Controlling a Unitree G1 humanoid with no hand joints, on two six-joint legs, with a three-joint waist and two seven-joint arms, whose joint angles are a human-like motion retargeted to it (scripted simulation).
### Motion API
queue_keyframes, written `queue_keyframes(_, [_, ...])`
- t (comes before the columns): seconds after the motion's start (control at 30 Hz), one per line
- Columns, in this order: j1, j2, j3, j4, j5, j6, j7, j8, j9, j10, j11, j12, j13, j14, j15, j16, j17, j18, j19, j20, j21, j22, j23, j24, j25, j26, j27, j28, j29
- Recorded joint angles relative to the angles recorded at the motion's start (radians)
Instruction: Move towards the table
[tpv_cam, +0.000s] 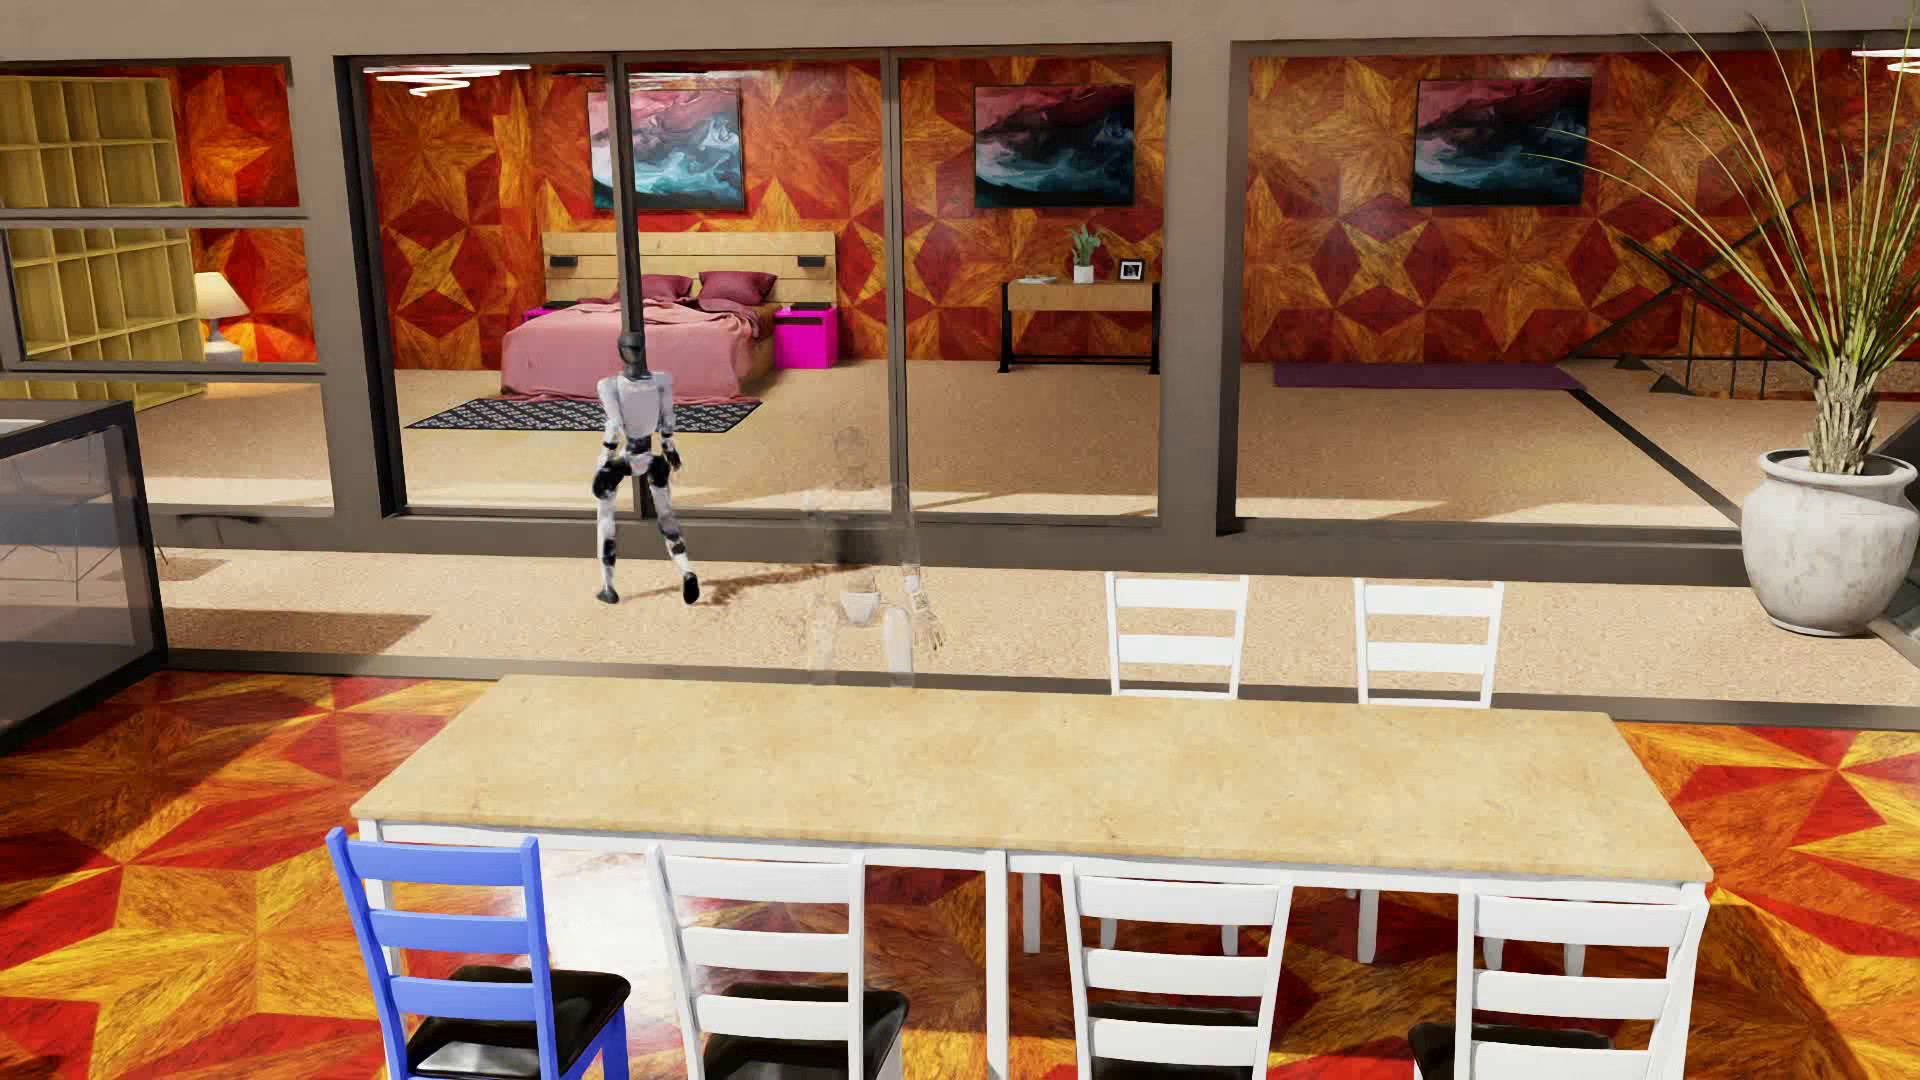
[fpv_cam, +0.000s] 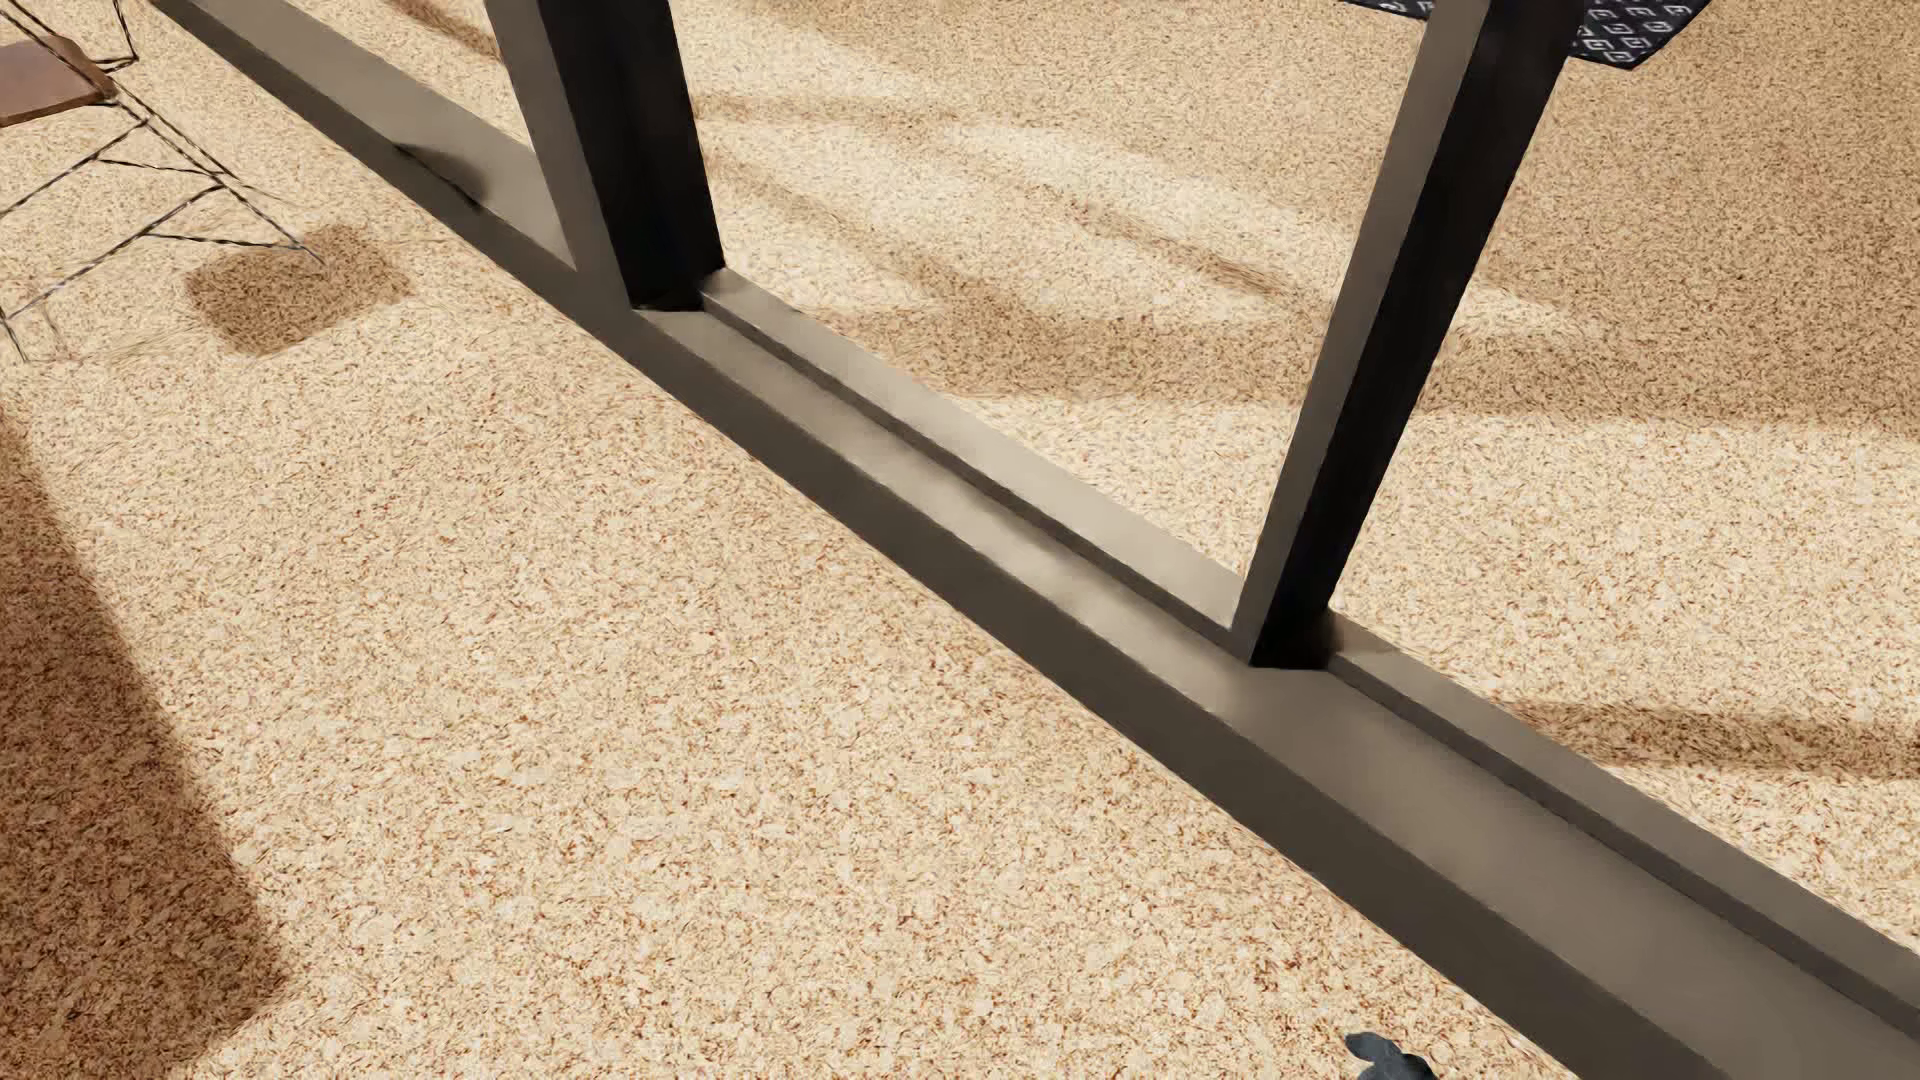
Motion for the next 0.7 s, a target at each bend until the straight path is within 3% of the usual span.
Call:
queue_keyframes(0.03, [0.031,-0.094,-0.007,-0.018,-0.045,-0.017,0.009,-0.009,-0.001,-0.018,0.133,-0.056,0.017,-0.019,0.034,0.005,0.011,0.009,-0.014,-0.001,-0.034,-0.016,0.078,-0.015,0.005,-0.01,0.048,0.029,0.014])
queue_keyframes(0.07, [0.059,-0.181,-0.018,-0.034,-0.073,-0.032,0.007,-0.021,-0.003,-0.036,0.218,-0.128,0.048,-0.035,-0.008,0.017,0.009,0.016,-0.03,0.004,-0.028,-0.019,0.13,-0.04,-0.02,-0.019,0.055,0.052,0.05])
queue_keyframes(0.13, [0.111,-0.316,-0.051,-0.058,-0.097,-0.058,-0.018,-0.064,-0.008,-0.071,0.246,-0.284,0.148,-0.063,-0.063,0.048,-0.001,0.023,-0.058,0.002,0.045,-0.017,0.154,-0.082,-0.131,-0.02,-0.014,0.078,0.116])
queue_keyframes(0.17, [0.136,-0.361,-0.069,-0.066,-0.098,-0.066,-0.033,-0.093,-0.012,-0.085,0.187,-0.351,0.204,-0.078,-0.073,0.062,0.008,0.026,-0.06,-0.002,0.044,-0.026,0.131,-0.094,-0.153,-0.015,-0.05,0.086,0.129])
queue_keyframes(0.27, [0.197,-0.388,-0.111,-0.076,-0.062,-0.083,-0.048,-0.234,-0.03,-0.11,-0.276,-0.468,0.321,-0.133,-0.115,0.096,0.074,0.036,-0.053,-0.008,-0.07,-0.136,0.068,-0.165,-0.075,-0.006,-0.082,0.144,0.148])
queue_keyframes(0.3, [0.217,-0.353,-0.116,-0.077,-0.041,-0.086,-0.044,-0.312,-0.035,-0.107,-0.473,-0.48,0.34,-0.159,-0.084,0.108,0.084,0.037,-0.049,-0.011,-0.08,-0.189,0.068,-0.21,-0.07,-0.014,-0.079,0.172,0.156])
queue_keyframes(0.37, [0.24,-0.279,-0.109,-0.071,-0.035,-0.084,-0.017,-0.527,-0.043,-0.047,-0.648,-0.471,0.349,-0.22,-0.039,0.144,0.069,0.037,-0.174,-0.022,-0.024,-0.286,0.092,-0.316,-0.136,-0.033,-0.083,0.211,0.192])
queue_keyframes(0.43, [0.209,-0.257,-0.102,-0.043,-0.009,-0.066,0.028,-0.518,-0.04,0.13,-0.605,-0.41,0.311,-0.208,-0.108,0.179,0.042,0.028,-0.18,-0.013,0.047,-0.369,0.117,-0.402,-0.228,-0.026,-0.098,0.234,0.232])
queue_keyframes(0.5, [0.072,-0.244,-0.096,0.018,0.048,-0.031,0.067,-0.47,-0.029,0.466,-0.561,-0.314,0.263,-0.062,-0.157,0.177,0.051,0.016,-0.163,0.018,0.05,-0.398,0.083,-0.451,-0.257,0.014,-0.103,0.253,0.216])
queue_keyframes(0.57, [-0.086,-0.213,-0.087,0.074,0.115,0.01,0.072,-0.419,-0.018,0.772,-0.57,-0.225,0.236,0.054,-0.187,0.164,0.072,-0.037,-0.15,0.018,0.03,-0.347,-0.029,-0.448,-0.206,0.058,-0.153,0.205,0.16])
queue_keyframes(0.6, [-0.144,-0.197,-0.08,0.083,0.147,0.03,0.063,-0.376,-0.014,0.853,-0.586,-0.184,0.226,0.038,-0.19,0.159,0.076,-0.036,-0.143,0.001,0.027,-0.291,-0.095,-0.419,-0.16,0.069,-0.19,0.171,0.131])
queue_keyframes(0.63, [-0.188,-0.178,-0.071,0.076,0.176,0.048,0.047,-0.323,-0.011,0.882,-0.609,-0.146,0.213,0.008,-0.186,0.157,0.079,-0.022,-0.133,-0.018,0.022,-0.225,-0.153,-0.374,-0.111,0.067,-0.218,0.124,0.102])
queue_keyframes(0.7, [-0.226,-0.142,-0.05,0.024,0.216,0.075,-0.022,-0.201,-0.011,0.788,-0.664,-0.083,0.191,-0.042,-0.171,0.138,0.084,-0.051,-0.106,-0.051,0.012,-0.073,-0.239,-0.27,-0.037,0.046,-0.253,0.003,0.059])
